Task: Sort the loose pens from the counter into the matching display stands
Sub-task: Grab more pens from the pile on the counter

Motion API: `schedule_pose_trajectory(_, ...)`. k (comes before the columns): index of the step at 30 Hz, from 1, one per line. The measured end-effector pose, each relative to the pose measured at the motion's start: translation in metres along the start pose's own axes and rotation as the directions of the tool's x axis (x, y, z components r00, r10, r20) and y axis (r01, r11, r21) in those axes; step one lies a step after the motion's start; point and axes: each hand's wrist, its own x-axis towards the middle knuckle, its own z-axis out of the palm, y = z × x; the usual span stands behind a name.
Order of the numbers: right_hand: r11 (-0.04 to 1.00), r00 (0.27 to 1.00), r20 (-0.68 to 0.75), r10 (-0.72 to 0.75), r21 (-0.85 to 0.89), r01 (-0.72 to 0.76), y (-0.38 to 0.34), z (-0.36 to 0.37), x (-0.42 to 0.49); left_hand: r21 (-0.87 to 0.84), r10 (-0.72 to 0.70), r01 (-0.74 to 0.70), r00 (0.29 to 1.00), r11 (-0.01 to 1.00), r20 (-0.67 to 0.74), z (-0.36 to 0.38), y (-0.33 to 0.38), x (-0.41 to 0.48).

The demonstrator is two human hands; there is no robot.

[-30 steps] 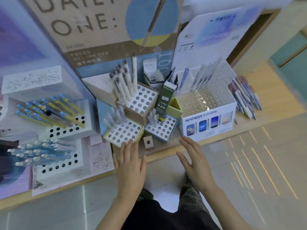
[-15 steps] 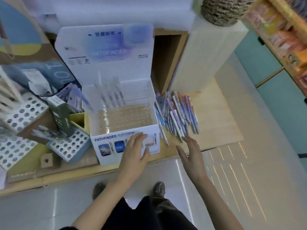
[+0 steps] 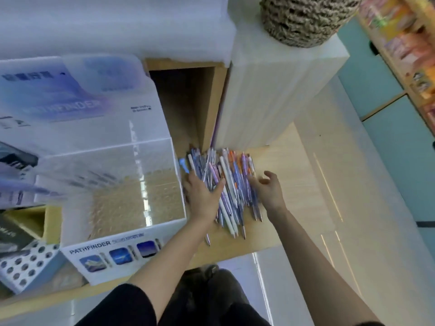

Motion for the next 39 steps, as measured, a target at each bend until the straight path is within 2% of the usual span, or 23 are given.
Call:
schedule_pose_trajectory(2,1.000,0.999,0.049,0.021,0.008,-0.022,-0.008,0.007,0.008,0.014,-0.074,0.074,0.997,0.997,-0.030,0.009,0.001,0.011)
schedule_pose_trajectory(4,0.996,0.998,0.050,0.027,-0.084,-0.023,-0.012,0.012,0.013,0.007,-0.108,0.108,0.993,0.994,-0.041,0.014,0.000,0.017)
schedule_pose_trajectory(6,0.994,0.998,0.063,0.027,-0.105,-0.021,-0.013,0.012,0.017,0.010,-0.113,0.114,0.993,0.993,-0.043,0.018,-0.001,0.019)
schedule_pose_trajectory(9,0.997,0.985,0.172,0.030,-0.073,-0.018,-0.012,0.010,0.019,0.075,-0.089,0.098,0.989,0.992,-0.114,0.024,-0.007,0.012)
schedule_pose_trajectory(11,0.962,0.987,0.153,-0.044,-0.261,0.083,-0.007,0.004,0.018,0.082,-0.090,0.104,0.984,0.991,-0.156,0.028,-0.013,-0.001)
schedule_pose_trajectory(13,0.887,0.978,0.098,-0.184,-0.412,0.208,0.002,-0.007,0.014,0.045,-0.110,0.118,0.982,0.992,-0.151,0.031,-0.021,-0.013)
schedule_pose_trajectory(15,0.861,0.949,0.133,-0.287,-0.399,0.316,0.012,-0.020,0.010,0.011,-0.094,0.096,0.989,0.995,-0.116,0.031,-0.028,-0.016)
schedule_pose_trajectory(17,0.846,0.912,0.233,-0.339,-0.348,0.403,0.022,-0.031,0.010,0.049,0.007,-0.003,0.996,0.999,-0.087,0.032,-0.031,-0.013)
schedule_pose_trajectory(20,0.760,0.829,0.367,-0.422,-0.356,0.544,0.031,-0.036,0.018,0.283,0.138,-0.118,0.989,0.952,-0.051,0.038,-0.032,0.000)
schedule_pose_trajectory(23,0.642,0.741,0.477,-0.472,-0.391,0.660,0.032,-0.033,0.027,0.384,0.148,-0.113,0.987,0.916,-0.063,0.047,-0.035,0.004)
schedule_pose_trajectory(27,0.540,0.700,0.528,-0.480,-0.451,0.711,0.036,-0.028,0.037,0.425,0.132,-0.078,0.986,0.902,-0.100,0.058,-0.036,-0.001)
schedule_pose_trajectory(33,0.654,0.721,0.490,-0.489,-0.341,0.675,0.046,-0.038,0.042,0.404,0.084,-0.020,0.986,0.915,-0.143,0.079,-0.026,-0.017)
schedule_pose_trajectory(39,0.686,0.751,0.422,-0.508,-0.329,0.649,0.048,-0.037,0.042,0.424,0.093,-0.040,0.990,0.905,-0.105,0.092,-0.024,-0.022)
